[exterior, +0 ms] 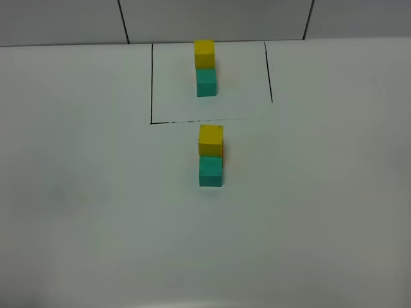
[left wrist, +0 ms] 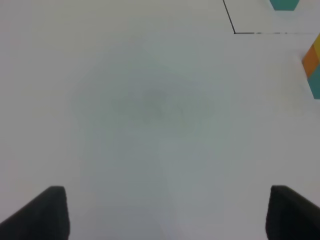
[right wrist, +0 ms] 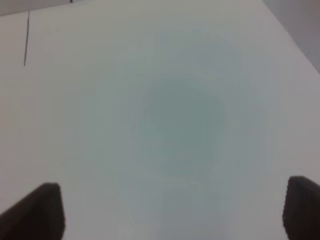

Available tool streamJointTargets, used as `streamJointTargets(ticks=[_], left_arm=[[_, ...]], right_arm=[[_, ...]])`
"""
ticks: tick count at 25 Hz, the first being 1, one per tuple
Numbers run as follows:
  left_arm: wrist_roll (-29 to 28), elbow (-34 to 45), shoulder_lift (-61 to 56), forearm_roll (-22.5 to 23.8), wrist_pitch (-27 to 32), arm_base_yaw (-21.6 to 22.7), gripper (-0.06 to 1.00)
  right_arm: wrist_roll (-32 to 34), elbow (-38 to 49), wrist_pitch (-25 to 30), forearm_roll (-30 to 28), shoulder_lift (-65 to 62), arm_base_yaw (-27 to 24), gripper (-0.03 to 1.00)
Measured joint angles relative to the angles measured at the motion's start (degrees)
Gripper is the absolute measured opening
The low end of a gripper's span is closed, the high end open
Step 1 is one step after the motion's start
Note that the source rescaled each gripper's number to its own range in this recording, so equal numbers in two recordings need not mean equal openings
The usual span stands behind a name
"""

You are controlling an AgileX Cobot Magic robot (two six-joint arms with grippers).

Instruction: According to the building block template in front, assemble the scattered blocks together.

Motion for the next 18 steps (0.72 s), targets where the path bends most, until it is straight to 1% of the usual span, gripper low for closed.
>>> streamJointTargets(ticks=[4, 8, 18], left_arm=[[0.0, 0.0, 0.0, 0.0, 0.0, 0.0, 0.76], [0.0, 0.0, 0.0, 0.0, 0.0, 0.0, 0.76], [0.0, 0.0, 0.0, 0.0, 0.0, 0.0, 0.76]], right_arm=[[-0.06, 0.41, 0.05, 0.14, 0.0, -0.66, 0.76], [-0.06, 0.47, 0.16, 0.2, 0.0, -1.81, 0.76], [-0.12, 0.47, 0.16, 0.25, 0.0, -1.96, 0.75]])
